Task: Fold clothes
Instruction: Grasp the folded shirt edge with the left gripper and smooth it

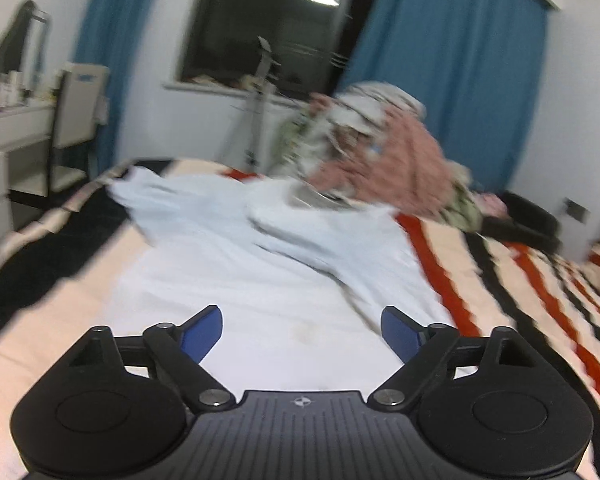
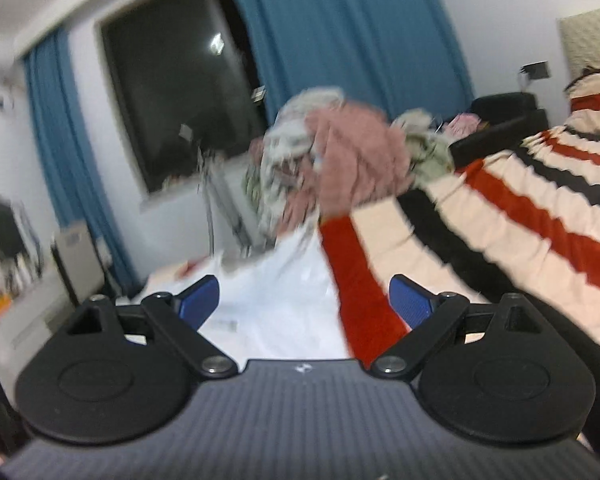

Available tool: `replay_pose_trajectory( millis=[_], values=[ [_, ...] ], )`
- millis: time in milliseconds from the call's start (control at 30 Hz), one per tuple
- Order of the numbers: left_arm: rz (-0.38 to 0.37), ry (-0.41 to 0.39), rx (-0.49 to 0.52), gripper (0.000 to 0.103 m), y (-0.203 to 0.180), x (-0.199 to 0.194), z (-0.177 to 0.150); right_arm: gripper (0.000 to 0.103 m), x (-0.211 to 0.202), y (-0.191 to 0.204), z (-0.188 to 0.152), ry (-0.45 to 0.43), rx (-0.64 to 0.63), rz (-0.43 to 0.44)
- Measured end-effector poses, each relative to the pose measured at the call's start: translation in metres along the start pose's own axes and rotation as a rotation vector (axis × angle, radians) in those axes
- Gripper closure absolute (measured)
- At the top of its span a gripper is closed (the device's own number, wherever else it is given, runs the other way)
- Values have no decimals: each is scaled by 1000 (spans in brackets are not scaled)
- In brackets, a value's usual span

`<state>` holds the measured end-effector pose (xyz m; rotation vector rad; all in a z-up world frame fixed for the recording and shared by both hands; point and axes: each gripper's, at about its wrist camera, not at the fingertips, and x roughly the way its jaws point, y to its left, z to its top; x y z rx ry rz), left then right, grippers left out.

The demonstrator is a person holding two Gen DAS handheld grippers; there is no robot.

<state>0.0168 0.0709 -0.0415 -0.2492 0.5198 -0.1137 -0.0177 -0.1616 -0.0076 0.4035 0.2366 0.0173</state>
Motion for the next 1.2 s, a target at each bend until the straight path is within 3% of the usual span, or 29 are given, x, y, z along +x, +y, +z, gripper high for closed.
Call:
replay_pose_trajectory(
  millis=[100,200,333,467,500,600,700,900,1067,1200],
  values=[
    [-81,62,18,29,-23,0,-14,10,-16,-27,14,-54,72,-7],
    [-219,170,-15,41,-45,12,-31,10,-24,-58,17,-68,151,-33],
    [-398,273,-42,55,-71,29,-54,10,-16,-86,13,-36,246,-80],
    [-507,364,-112,63,-85,52,-79,10,0,-101,8,23,329,-73],
    [-529,377,-138,67,-84,57,-85,10,2,-101,7,31,333,-69],
    [-576,411,-232,99,-80,70,-98,10,4,-100,4,43,320,-73],
    [-609,398,-322,102,-69,73,-97,10,6,-99,2,54,318,-78],
    [-657,356,-402,103,-45,56,-85,10,9,-97,-1,77,314,-88],
    [-631,407,-378,101,-44,59,-87,10,11,-95,-4,96,312,-91],
    [-589,454,-328,89,-54,70,-96,10,12,-87,-7,113,296,-74]
  ],
)
